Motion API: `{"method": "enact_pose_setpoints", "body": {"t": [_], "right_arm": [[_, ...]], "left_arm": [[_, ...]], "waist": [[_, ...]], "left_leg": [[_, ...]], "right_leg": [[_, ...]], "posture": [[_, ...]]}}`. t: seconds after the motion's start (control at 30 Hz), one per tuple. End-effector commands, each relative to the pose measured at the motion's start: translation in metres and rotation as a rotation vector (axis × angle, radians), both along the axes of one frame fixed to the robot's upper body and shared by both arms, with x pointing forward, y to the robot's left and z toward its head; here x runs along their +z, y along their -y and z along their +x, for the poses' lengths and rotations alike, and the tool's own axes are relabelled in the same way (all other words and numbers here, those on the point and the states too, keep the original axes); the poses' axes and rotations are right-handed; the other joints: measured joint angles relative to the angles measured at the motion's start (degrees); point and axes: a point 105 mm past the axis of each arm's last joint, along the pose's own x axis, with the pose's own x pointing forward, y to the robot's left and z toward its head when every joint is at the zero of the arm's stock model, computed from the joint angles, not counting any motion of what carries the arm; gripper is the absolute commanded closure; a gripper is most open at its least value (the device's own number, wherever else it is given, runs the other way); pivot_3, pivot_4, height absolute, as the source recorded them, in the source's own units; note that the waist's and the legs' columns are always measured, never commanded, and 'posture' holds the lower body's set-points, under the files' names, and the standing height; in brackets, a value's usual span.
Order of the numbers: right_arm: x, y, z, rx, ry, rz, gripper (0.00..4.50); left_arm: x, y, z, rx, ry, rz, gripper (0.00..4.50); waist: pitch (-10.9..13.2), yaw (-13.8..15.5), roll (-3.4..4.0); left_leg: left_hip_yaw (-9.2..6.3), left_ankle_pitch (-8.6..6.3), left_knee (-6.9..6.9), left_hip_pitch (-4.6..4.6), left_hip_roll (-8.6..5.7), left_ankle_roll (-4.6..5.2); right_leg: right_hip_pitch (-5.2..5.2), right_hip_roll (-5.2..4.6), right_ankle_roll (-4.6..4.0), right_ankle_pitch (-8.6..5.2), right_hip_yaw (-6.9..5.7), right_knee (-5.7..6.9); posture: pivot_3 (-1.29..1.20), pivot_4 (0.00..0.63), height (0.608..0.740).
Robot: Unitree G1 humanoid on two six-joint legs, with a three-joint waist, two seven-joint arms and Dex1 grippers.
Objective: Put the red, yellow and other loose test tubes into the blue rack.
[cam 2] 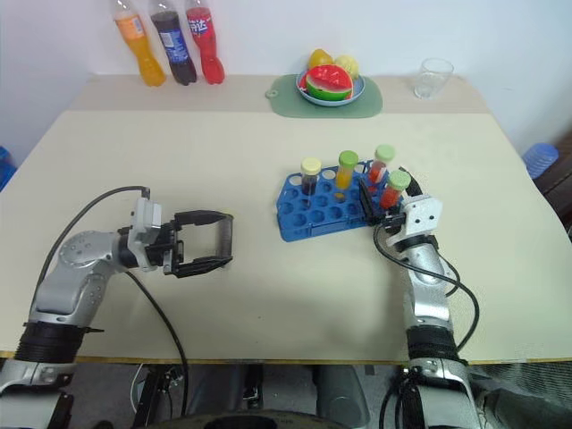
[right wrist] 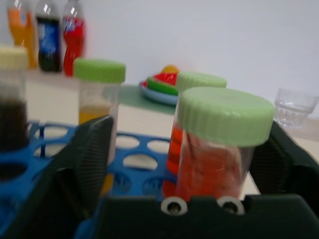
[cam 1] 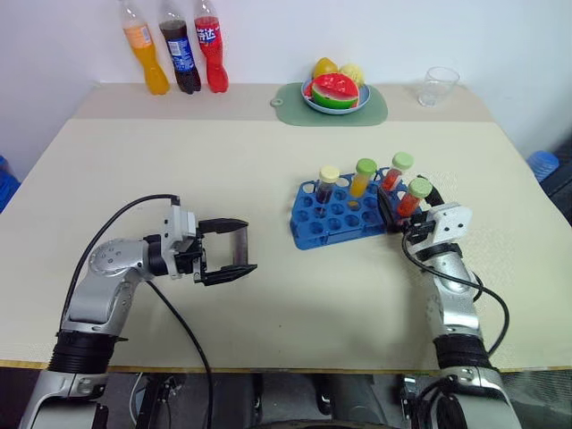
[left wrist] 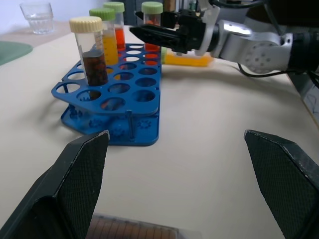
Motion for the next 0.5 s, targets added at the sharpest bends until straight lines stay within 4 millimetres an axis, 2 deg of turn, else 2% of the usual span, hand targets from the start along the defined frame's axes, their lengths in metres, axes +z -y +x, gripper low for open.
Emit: {"method": "enact_pose_setpoints", "body": {"t": [0.03, 0.17, 0.3, 0.4, 0.5], "right_arm": [[0.026, 0.004, -0.025, 0.025, -0.028, -0.12, 0.37], [0.034, 0.02, -0.052, 0.01, -0.18, -0.192, 0.37], [0.028, 0.049, -0.069, -0.026, -0.478, -0.151, 0.37], [0.024, 0.064, -0.069, -0.031, -0.664, -0.095, 0.37], [0.026, 0.075, -0.055, -0.065, -0.794, -0.039, 0.37]], "left_arm": [[0.009, 0.005, 0.001, -0.018, 0.043, -0.021, 0.0], [0.006, 0.008, 0.002, -0.027, 0.041, -0.024, 0.0], [0.003, 0.012, 0.002, -0.04, 0.034, -0.032, 0.0], [0.002, 0.014, 0.002, -0.05, 0.032, -0.032, 0.0], [0.002, 0.015, 0.003, -0.053, 0.031, -0.034, 0.0]], "waist": [[0.0, 0.14, 0.01], [-0.02, -0.11, -0.02], [-0.04, -0.13, -0.06], [-0.05, -0.11, -0.13], [-0.04, -0.28, -0.15]], "left_leg": [[-0.01, 0.0, 0.0, -0.01, 0.0, 0.0], [-0.06, 0.0, 0.0, 0.0, 0.01, 0.0], [-0.16, 0.0, 0.02, 0.03, 0.03, 0.0], [-0.19, -0.01, 0.02, 0.04, 0.03, 0.0], [-0.2, -0.01, 0.02, 0.03, 0.03, 0.01]], "right_leg": [[0.0, -0.01, 0.0, 0.0, 0.0, 0.0], [0.0, 0.01, 0.0, -0.01, 0.0, -0.03], [0.0, 0.03, -0.01, -0.01, 0.0, -0.04], [0.02, 0.02, -0.02, -0.01, 0.0, -0.07], [0.0, 0.02, -0.02, 0.0, 0.0, -0.09]], "posture": [[0.0, 0.15, 0.74], [0.0, 0.15, 0.74], [0.0, 0.15, 0.74], [0.0, 0.15, 0.74], [0.0, 0.15, 0.74]]}}
